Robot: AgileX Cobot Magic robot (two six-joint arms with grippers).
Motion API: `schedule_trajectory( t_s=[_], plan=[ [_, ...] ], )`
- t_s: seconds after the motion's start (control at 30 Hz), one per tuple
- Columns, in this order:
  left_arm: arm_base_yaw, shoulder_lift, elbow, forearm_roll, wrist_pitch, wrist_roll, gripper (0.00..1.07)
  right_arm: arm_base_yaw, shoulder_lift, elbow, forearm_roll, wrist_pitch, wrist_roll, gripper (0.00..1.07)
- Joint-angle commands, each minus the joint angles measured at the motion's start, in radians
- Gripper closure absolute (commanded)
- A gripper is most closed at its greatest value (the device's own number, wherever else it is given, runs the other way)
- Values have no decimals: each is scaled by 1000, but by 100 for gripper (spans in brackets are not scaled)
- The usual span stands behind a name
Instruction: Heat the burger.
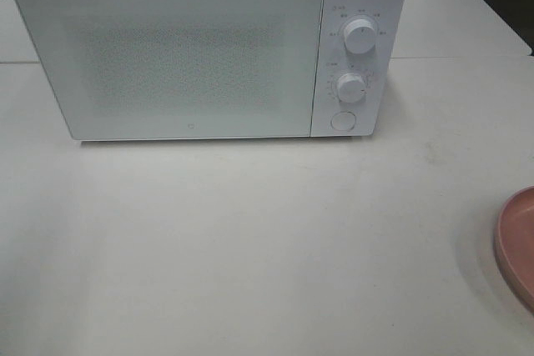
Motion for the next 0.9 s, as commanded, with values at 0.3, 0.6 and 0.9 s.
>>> schedule_trajectory(
  t_s=[0.3,0.6,0.9],
  plan=[
    [3,-173,67,71,-56,-6,7,-4,-27,3,-1,-2,-9,39],
    [7,-316,67,64,-56,-7,7,-4,-27,3,-1,-2,-9,39],
    [129,-520,67,63,-57,-7,7,-4,-27,3,-1,-2,-9,39]
  ],
)
